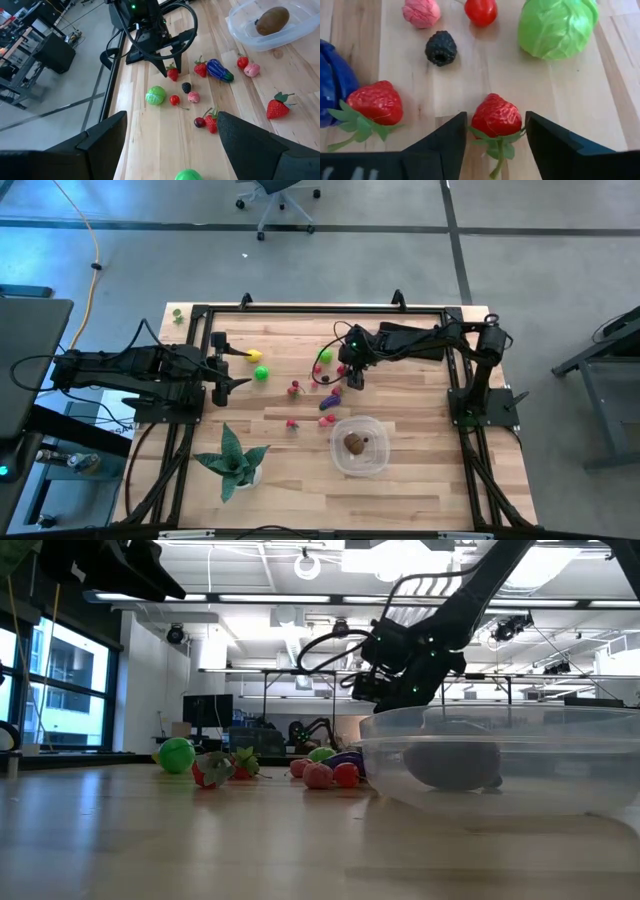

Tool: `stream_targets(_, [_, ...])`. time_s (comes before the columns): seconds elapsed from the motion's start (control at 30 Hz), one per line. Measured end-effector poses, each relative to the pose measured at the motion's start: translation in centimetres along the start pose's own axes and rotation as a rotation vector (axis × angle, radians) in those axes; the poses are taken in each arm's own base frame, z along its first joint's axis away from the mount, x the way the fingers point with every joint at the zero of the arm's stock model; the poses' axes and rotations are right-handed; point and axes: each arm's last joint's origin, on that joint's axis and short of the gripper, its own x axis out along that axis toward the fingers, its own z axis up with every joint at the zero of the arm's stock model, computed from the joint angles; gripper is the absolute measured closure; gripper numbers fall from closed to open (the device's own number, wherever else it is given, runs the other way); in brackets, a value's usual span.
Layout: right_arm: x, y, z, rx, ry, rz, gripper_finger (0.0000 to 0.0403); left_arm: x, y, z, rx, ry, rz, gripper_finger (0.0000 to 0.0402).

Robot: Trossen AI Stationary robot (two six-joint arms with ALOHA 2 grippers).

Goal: Pick and placing Produce into tupperware
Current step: Put the strawberry into the transparent bin

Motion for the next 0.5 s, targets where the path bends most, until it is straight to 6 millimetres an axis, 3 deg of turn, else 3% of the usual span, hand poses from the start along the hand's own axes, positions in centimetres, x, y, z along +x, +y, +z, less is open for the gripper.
stream_targets(0.23, [0.00, 0.05, 0.03, 0.011, -0.006, 0.015, 0.0256, 0.01, 0.00, 0.00, 0.000, 0.000, 0.000, 0.0103])
stream_targets(0.5, [-0.04, 0.06, 0.06, 0.044, -0.007, 0.016, 0.0262, 0.01, 0.00, 0.00, 0.000, 0.000, 0.000, 0.0103])
